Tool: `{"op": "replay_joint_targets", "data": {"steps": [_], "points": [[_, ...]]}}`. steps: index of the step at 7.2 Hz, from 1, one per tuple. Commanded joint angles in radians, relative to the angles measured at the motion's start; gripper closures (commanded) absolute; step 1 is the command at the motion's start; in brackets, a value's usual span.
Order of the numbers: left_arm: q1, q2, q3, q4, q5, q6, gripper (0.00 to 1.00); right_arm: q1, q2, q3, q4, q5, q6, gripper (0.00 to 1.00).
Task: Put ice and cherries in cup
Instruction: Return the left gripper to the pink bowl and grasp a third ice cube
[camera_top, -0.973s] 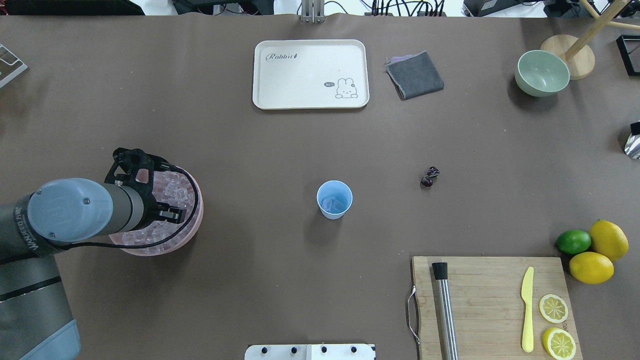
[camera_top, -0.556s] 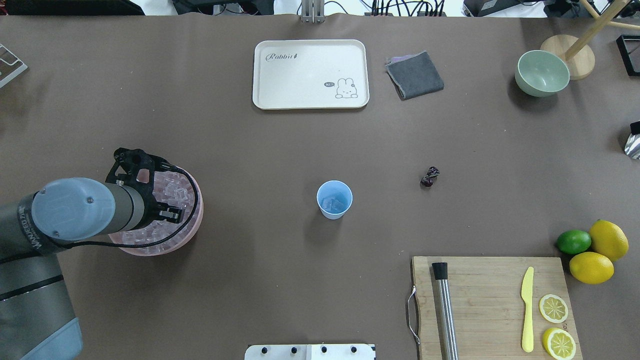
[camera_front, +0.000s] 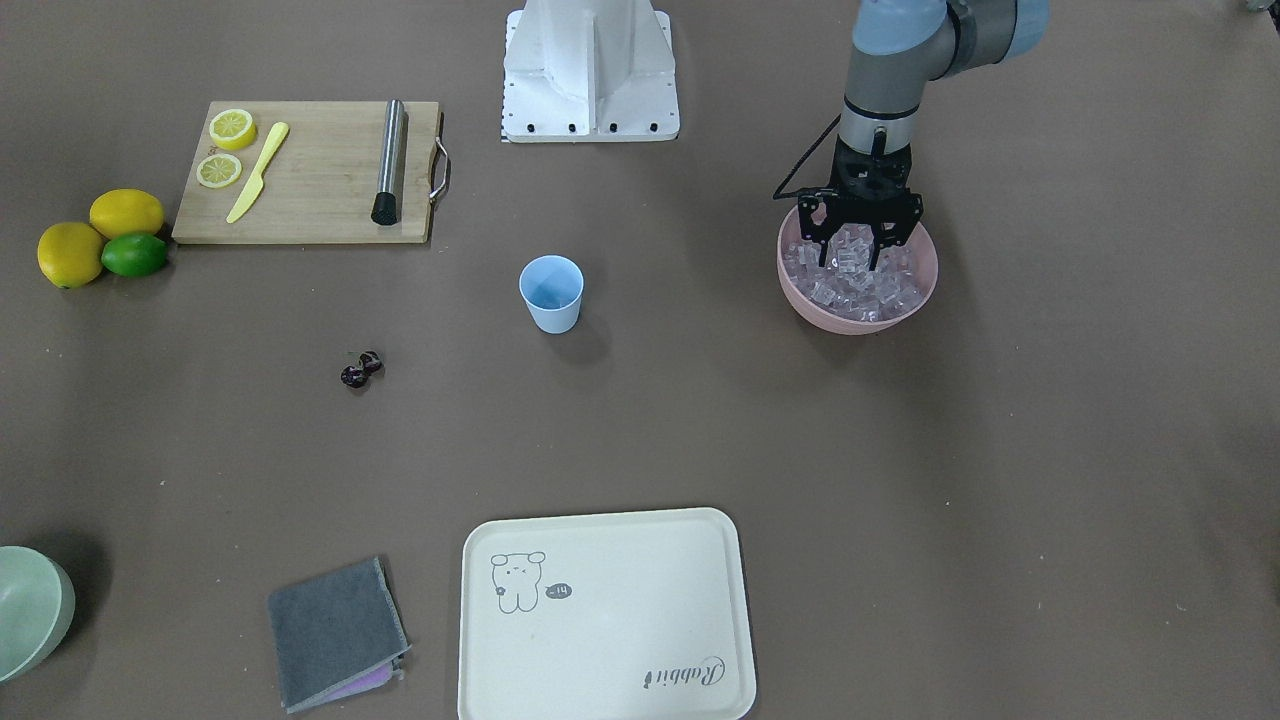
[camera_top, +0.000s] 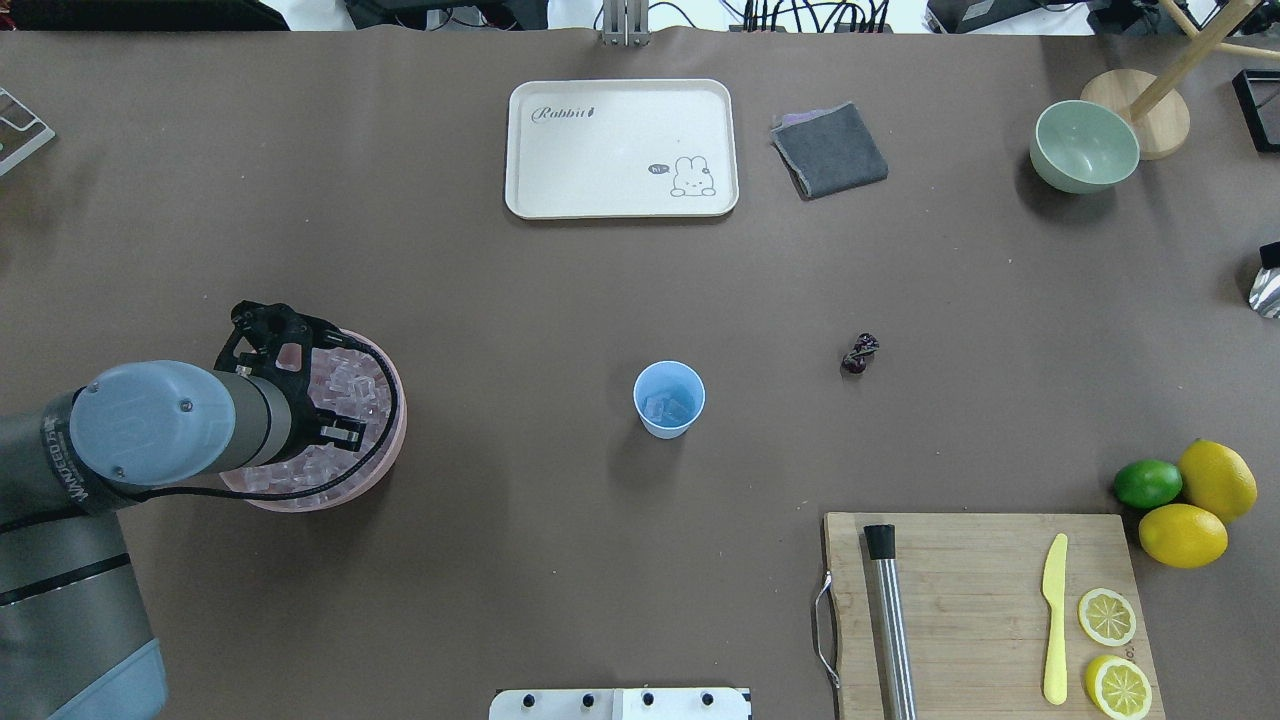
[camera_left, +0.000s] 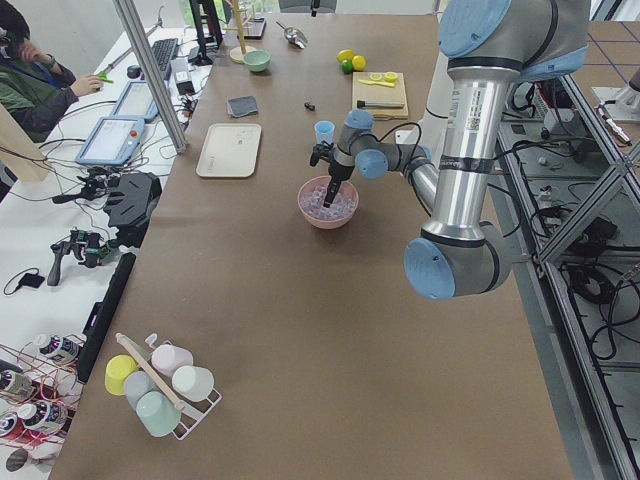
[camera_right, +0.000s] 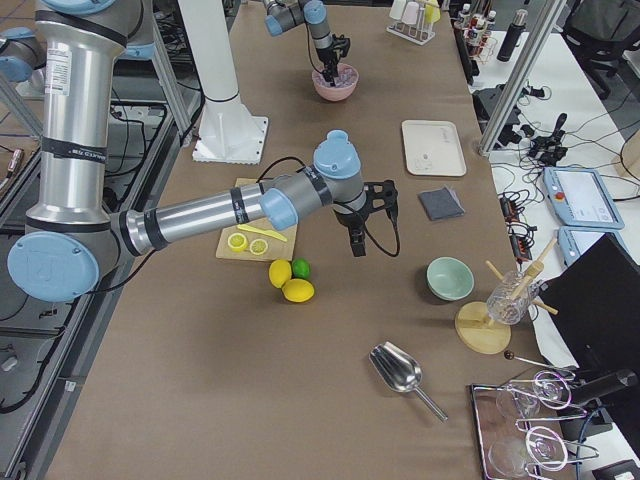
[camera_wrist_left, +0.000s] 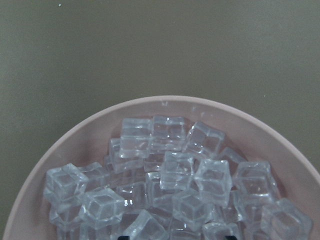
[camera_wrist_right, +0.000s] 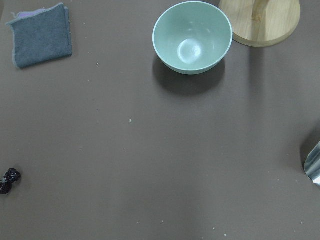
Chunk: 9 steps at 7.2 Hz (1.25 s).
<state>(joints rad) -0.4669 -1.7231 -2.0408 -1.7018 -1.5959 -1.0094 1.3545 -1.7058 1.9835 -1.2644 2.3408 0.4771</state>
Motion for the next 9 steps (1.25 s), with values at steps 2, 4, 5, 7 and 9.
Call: {"op": "replay_joint_targets", "data": {"steps": [2,4,5,7,9], "points": [[0.002,0.003,-0.001,0.001,0.001,0.0,0.61,0.0,-0.001,0.002,0.0,0.0,0.0,0.0],[0.001,0.007,-0.006,0.001,-0.001,0.0,0.9,0.0,-0.003,0.005,0.0,0.002,0.0,0.0],[0.001,0.007,-0.009,0.001,-0.001,0.0,1.0,0.0,-0.003,0.005,0.0,0.002,0.0,0.0],[-0.009,0.0,-0.018,0.001,-0.002,0.0,1.0,0.0,-0.003,0.003,0.0,0.002,0.0,0.0],[-0.01,-0.022,-0.097,-0.012,-0.01,-0.018,1.0,0.0,-0.003,0.005,0.0,0.002,0.0,0.0]]}}
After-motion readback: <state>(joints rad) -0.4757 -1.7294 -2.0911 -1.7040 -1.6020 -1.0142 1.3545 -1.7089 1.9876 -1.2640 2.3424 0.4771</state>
